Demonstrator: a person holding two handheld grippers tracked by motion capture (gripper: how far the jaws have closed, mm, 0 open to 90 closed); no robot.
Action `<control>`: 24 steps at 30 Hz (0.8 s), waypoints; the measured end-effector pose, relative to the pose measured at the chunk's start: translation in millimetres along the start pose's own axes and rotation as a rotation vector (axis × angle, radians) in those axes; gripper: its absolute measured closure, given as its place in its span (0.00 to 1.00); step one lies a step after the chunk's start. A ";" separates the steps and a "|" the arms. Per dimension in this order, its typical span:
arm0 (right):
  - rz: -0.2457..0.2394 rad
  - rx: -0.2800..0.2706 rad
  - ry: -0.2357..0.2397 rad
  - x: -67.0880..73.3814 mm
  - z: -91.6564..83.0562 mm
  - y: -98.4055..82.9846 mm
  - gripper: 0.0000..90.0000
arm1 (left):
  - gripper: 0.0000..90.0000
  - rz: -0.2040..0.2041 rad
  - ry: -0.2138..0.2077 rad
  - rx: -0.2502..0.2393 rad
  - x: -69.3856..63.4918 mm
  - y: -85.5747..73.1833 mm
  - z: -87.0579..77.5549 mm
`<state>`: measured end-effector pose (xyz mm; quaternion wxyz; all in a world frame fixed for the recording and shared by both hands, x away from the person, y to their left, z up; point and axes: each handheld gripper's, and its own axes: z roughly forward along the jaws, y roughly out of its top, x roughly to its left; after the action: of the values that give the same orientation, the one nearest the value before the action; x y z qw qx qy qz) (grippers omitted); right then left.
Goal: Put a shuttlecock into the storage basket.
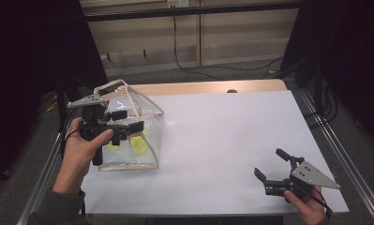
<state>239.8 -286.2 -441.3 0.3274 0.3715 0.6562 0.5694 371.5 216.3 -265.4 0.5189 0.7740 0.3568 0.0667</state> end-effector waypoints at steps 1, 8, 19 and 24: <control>0.000 0.000 0.000 0.0 0.1 0.0 0.01 | 0.10 0.002 0.002 -0.001 -0.6 -0.5 -0.1; 0.002 0.000 0.001 0.3 0.0 -0.1 0.01 | 0.13 0.019 0.005 -0.009 0.0 -6.8 -1.0; 0.000 0.002 0.000 0.7 0.3 -0.2 0.01 | 0.13 0.026 0.002 -0.019 -1.3 -16.4 -0.8; -0.001 0.001 0.001 0.6 0.2 -0.2 0.01 | 0.12 0.035 -0.003 -0.022 -2.0 -18.1 -1.6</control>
<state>239.6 -285.5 -441.6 0.3271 0.3713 0.6568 0.5691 360.5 220.0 -279.5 0.5266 0.7744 0.3420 0.0786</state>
